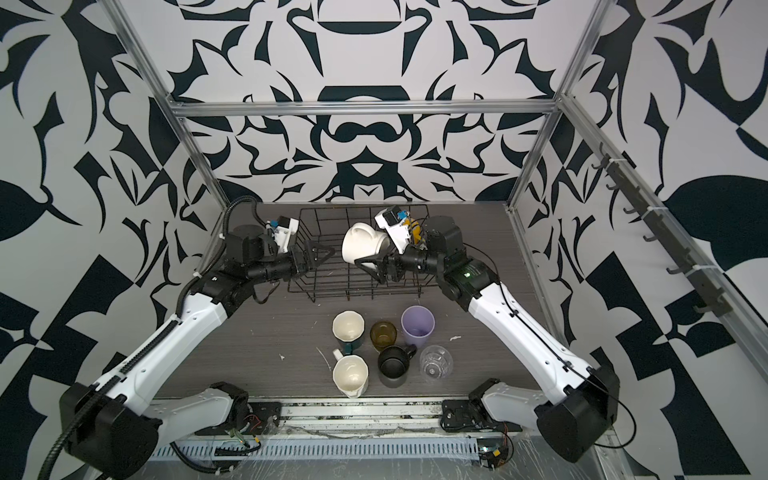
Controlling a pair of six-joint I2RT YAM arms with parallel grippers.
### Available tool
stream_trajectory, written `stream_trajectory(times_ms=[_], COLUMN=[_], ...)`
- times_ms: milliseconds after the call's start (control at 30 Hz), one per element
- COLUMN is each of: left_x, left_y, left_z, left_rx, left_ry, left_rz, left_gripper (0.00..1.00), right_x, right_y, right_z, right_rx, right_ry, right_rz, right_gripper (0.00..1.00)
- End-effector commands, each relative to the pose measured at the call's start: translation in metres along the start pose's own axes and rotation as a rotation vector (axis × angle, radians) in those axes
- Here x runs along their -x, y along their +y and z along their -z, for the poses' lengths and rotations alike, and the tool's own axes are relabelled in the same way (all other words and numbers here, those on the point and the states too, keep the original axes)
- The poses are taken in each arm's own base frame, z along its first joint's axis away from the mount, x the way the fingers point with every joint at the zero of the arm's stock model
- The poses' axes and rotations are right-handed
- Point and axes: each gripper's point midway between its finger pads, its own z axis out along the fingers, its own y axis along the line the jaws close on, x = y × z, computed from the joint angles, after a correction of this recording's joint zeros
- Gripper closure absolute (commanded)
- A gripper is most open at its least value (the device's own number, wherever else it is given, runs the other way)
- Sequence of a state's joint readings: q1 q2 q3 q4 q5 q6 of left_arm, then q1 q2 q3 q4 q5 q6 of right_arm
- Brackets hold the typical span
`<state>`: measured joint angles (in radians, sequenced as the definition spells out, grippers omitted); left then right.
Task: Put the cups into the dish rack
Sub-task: 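Open and withdraw the left gripper while the right carries the white mug, then carry the red-lined white mug with the right gripper down beside the yellow mug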
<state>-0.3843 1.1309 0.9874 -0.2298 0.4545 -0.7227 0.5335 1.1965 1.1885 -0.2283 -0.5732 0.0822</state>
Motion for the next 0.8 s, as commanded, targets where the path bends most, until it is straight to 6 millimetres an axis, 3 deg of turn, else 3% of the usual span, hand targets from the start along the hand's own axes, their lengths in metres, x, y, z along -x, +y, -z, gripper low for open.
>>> stream_trajectory(times_ms=[0, 200, 500, 767], left_x=[0.024, 0.042, 0.048, 0.045], left_y=[0.017, 0.028, 0.036, 0.048], left_z=[0.026, 0.056, 0.097, 0.105], left_rx=[0.177, 0.259, 0.356, 0.427], left_ry=[-0.154, -0.362, -0.533, -0.538], left_rz=[-0.088, -0.171, -0.255, -0.274], left_gripper=[0.01, 0.01, 0.01, 0.01], right_x=[0.029, 0.011, -0.007, -0.026], right_y=[-0.015, -0.043, -0.091, -0.129], right_z=[0.027, 0.040, 0.048, 0.047], right_rx=[-0.171, -0.324, -0.512, -0.624], right_ry=[-0.027, 0.108, 0.279, 0.406], right_rz=[0.013, -0.067, -0.133, -0.092], right_gripper=[1.00, 1.00, 1.00, 1.00])
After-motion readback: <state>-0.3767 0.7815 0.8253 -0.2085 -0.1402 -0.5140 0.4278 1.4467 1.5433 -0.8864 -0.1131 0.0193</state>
